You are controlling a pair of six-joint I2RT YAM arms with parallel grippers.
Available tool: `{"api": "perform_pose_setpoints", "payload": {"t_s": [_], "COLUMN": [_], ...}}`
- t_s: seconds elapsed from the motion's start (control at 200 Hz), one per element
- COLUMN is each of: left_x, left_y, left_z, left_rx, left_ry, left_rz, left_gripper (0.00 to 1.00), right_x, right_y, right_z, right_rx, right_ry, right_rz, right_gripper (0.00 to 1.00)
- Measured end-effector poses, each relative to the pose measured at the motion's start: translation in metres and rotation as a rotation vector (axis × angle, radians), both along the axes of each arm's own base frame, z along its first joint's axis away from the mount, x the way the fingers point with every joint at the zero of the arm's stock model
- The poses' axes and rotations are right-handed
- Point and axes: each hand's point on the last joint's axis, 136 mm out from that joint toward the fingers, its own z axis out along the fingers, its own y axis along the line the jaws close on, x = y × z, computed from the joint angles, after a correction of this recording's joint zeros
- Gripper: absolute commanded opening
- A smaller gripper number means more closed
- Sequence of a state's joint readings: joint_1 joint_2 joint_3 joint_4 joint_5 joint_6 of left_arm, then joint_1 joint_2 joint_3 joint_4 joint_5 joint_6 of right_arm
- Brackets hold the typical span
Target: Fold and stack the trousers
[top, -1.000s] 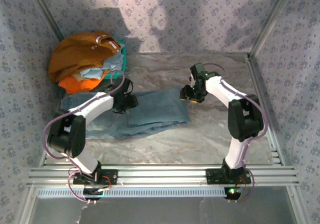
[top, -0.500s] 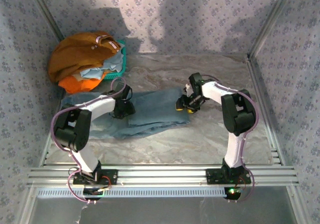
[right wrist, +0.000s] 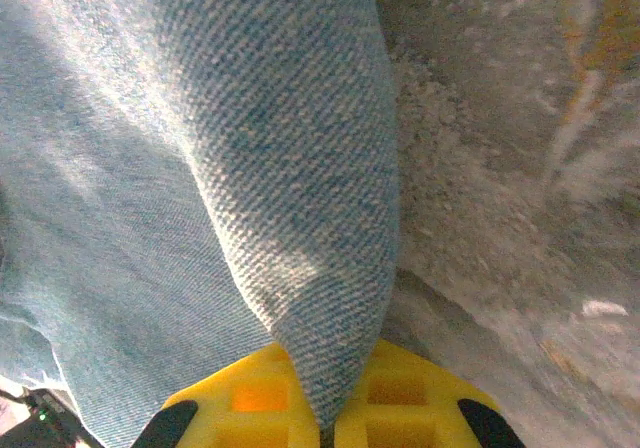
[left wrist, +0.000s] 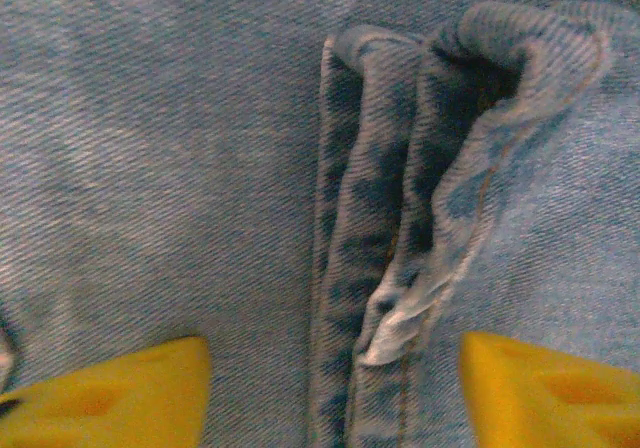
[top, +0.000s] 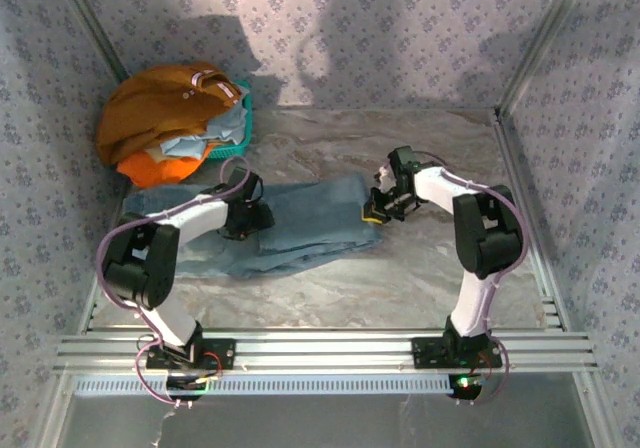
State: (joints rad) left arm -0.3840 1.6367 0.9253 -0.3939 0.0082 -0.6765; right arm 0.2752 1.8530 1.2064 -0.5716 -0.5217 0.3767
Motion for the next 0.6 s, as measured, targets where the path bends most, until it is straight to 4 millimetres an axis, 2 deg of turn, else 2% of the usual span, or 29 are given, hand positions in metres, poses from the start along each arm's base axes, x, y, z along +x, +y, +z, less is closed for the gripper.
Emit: {"api": "perform_pose_setpoints", "payload": {"t_s": [0.125,0.22,0.375,0.505,0.6], "left_x": [-0.007,-0.008,-0.008,-0.015,-0.018], "left_y": [0.007,0.017,0.046,0.067,0.072], "left_z": [0.017,0.036,0.063,0.066,0.06], "left_rx": [-0.008,-0.009,-0.005,0.014,0.023], "left_ry": [-0.019,-0.057,-0.126,-0.135,-0.117], "left_rz": [0.025,0.055,0.144,0.208,0.223], "left_gripper": [0.96,0.98,0.99,0.99,0.98], "right_x": [-0.001,-0.001,-0.006,0.0,0.009], "right_y": [-0.03,-0.071,-0.15,-0.209,-0.241], "right_z": [0.01,0.011,0.021,0.044,0.07], "right_rx": [-0.125,-0.257,-0.45,-0.56,-0.612], "right_ry": [-0.025,-0.016,0.018,0.023,-0.009], "right_rz": [-0.057,-0.144,-0.323,-0.458,-0.533], "right_gripper": [0.0,0.0,0.0,0.0,0.0]}}
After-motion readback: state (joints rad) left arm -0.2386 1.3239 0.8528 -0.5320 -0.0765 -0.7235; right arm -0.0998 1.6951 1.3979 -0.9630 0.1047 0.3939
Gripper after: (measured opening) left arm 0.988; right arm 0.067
